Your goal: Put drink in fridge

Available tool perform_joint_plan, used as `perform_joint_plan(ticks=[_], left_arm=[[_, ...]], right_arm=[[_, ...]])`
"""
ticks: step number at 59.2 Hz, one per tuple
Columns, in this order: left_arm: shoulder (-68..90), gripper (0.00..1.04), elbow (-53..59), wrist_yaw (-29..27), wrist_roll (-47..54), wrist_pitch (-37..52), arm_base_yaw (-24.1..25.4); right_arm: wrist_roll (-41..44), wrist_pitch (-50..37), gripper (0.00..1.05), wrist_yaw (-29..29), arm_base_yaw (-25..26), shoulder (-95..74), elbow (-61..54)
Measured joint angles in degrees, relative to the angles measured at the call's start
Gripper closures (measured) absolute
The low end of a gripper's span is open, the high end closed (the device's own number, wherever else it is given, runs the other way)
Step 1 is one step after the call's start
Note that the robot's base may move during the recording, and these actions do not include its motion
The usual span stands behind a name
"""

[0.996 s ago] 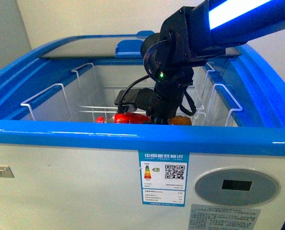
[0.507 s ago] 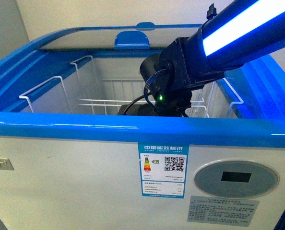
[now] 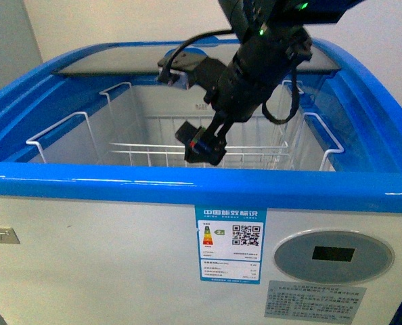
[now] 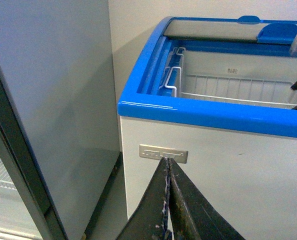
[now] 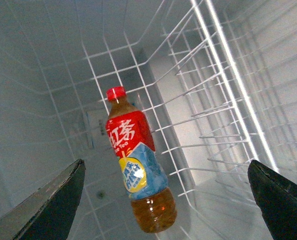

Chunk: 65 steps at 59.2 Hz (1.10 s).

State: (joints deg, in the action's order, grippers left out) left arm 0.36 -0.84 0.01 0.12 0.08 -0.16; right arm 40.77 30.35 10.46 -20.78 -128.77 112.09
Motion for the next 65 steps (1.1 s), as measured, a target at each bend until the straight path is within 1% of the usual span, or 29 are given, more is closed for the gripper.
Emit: perform_joint_plan(ticks=[5, 11, 16, 19, 26, 27, 30, 34, 38, 40, 41, 43, 46, 49, 52, 53, 60, 65], left_arm=[[0.0, 1.02, 0.0, 0.0, 0.0, 0.0, 0.0], [0.0, 1.02, 0.0, 0.0, 0.0, 0.0, 0.0], [0.0, 1.02, 0.0, 0.0, 0.0, 0.0, 0.0], [0.0, 1.02, 0.0, 0.0, 0.0, 0.0, 0.0], [0.0, 1.02, 0.0, 0.0, 0.0, 0.0, 0.0], [0.0, 1.02, 0.0, 0.0, 0.0, 0.0, 0.0], [0.0, 1.02, 0.0, 0.0, 0.0, 0.0, 0.0], [0.0, 1.02, 0.0, 0.0, 0.0, 0.0, 0.0], [0.0, 1.02, 0.0, 0.0, 0.0, 0.0, 0.0], [0.0, 1.02, 0.0, 0.0, 0.0, 0.0, 0.0], [0.0, 1.02, 0.0, 0.0, 0.0, 0.0, 0.0], [0.0, 1.02, 0.0, 0.0, 0.0, 0.0, 0.0], [0.0, 1.02, 0.0, 0.0, 0.0, 0.0, 0.0], [0.0, 1.02, 0.0, 0.0, 0.0, 0.0, 0.0], [0.0, 1.02, 0.0, 0.0, 0.0, 0.0, 0.0], [0.0, 1.02, 0.0, 0.0, 0.0, 0.0, 0.0], [0.0, 1.02, 0.0, 0.0, 0.0, 0.0, 0.0], [0.0, 1.02, 0.0, 0.0, 0.0, 0.0, 0.0]], right_arm=[[-2.8, 0.4, 0.07, 0.7, 1.6, 4.3, -0.2], [-8.2, -1.1, 0.07, 3.6, 4.1, 8.7, 0.2], [-15.3, -4.0, 0.07, 4.1, 7.0, 12.7, 0.2], [-19.1, -5.6, 0.07, 2.1, 8.9, 14.6, 0.2], [-27.4, -9.6, 0.07, -6.2, 13.4, 19.3, -1.9], [-27.7, -10.0, 0.07, -6.6, 13.8, 19.8, -2.3], [-31.9, -10.9, 0.07, -11.4, 16.3, 23.1, -5.7], [-36.1, -12.0, 0.07, -15.9, 19.2, 28.7, -12.9], [-38.0, -13.6, 0.07, -17.6, 20.4, 34.9, -20.5], [-38.7, -15.6, 0.08, -16.3, 20.7, 38.5, -24.9], [-39.1, -20.9, 0.13, -13.8, 20.8, 41.9, -29.7], [-39.5, -29.0, 0.19, -11.4, 20.8, 46.9, -36.5], [-39.8, -38.9, 0.29, -10.4, 20.7, 54.5, -46.5], [-39.9, -45.7, 0.40, -10.3, 20.7, 60.5, -55.0], [-40.0, -49.7, 0.50, -10.4, 20.7, 64.5, -62.4], [-40.0, -50.2, 0.52, -10.4, 20.8, 65.0, -63.5], [-40.0, -55.5, 0.76, -10.4, 20.8, 69.5, -76.0], [-40.1, -56.8, 0.87, -10.4, 20.8, 69.7, -80.7]])
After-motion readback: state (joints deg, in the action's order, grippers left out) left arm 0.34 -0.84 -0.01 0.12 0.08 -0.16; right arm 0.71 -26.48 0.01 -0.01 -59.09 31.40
